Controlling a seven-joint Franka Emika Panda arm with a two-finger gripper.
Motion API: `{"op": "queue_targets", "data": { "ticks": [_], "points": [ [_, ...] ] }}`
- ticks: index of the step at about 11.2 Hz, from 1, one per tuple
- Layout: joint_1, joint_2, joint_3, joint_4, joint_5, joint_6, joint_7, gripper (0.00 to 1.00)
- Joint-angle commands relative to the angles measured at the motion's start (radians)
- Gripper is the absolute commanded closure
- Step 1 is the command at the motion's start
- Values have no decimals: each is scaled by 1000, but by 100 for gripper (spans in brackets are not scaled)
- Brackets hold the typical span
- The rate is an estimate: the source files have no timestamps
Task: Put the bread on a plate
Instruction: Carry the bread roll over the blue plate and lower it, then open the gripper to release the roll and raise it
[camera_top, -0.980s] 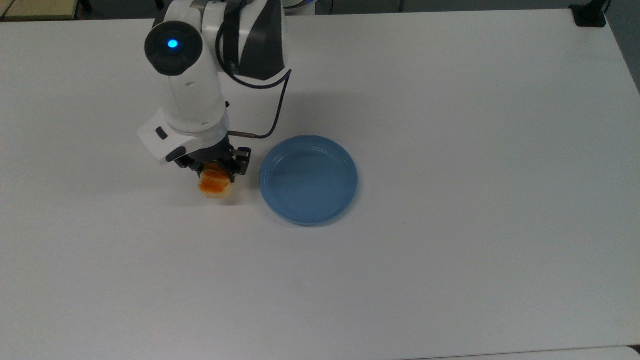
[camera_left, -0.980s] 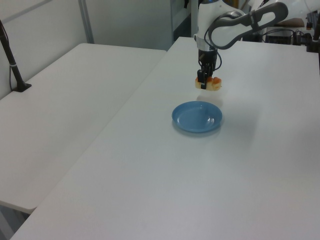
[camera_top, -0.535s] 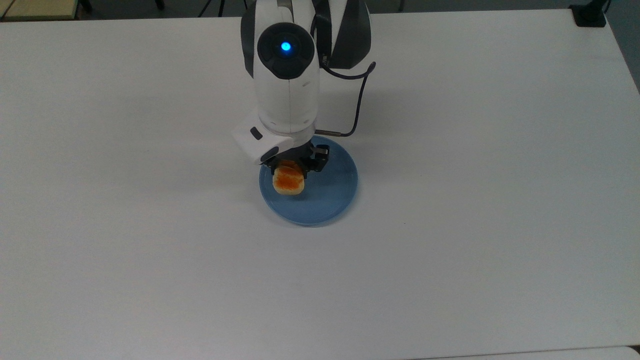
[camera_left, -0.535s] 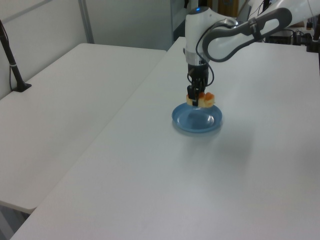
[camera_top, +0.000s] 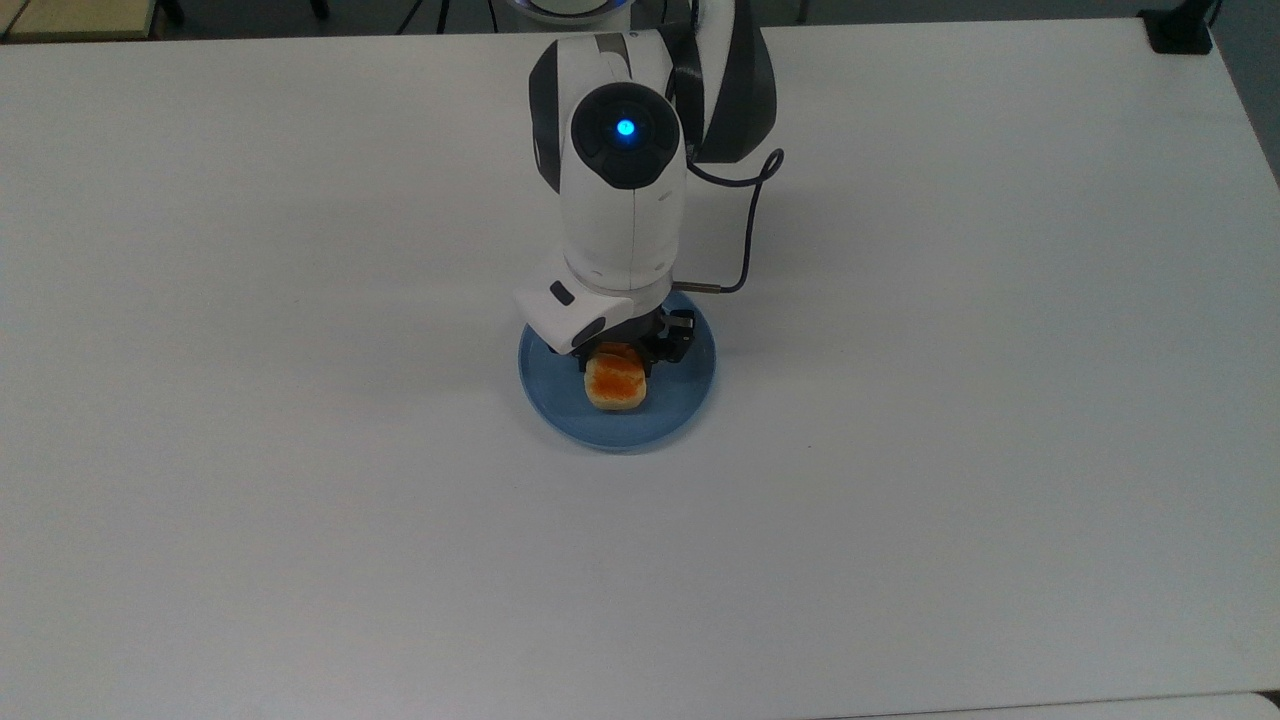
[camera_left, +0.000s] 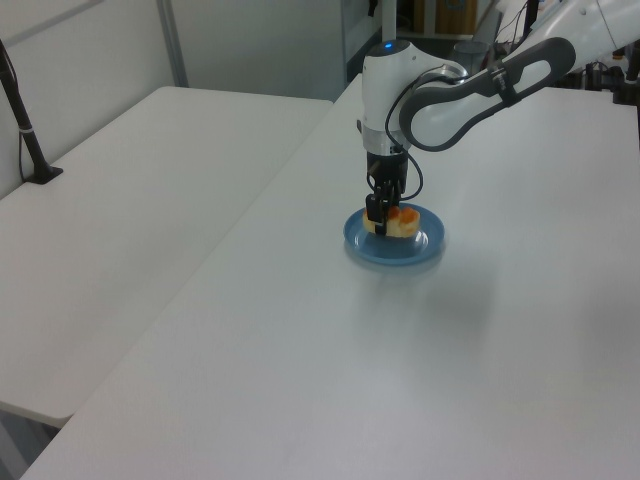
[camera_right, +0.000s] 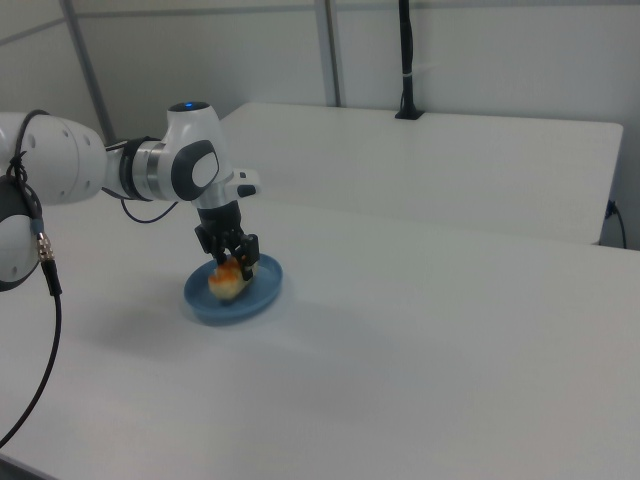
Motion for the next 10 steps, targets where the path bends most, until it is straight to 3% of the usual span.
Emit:
{"op": "queue_targets", "data": {
  "ticks": [1,2,4,8,10],
  "points": [
    [16,1,-9,-16,15,21,15,11],
    [16,3,-9,-16,15,25,13,0],
    [14,-34,-9,-8,15,9,11,0],
    [2,-253,-21,-13,1,-242,-13,0],
    [-44,-372,-21,-16,1,-386,-92,0]
  ]
}}
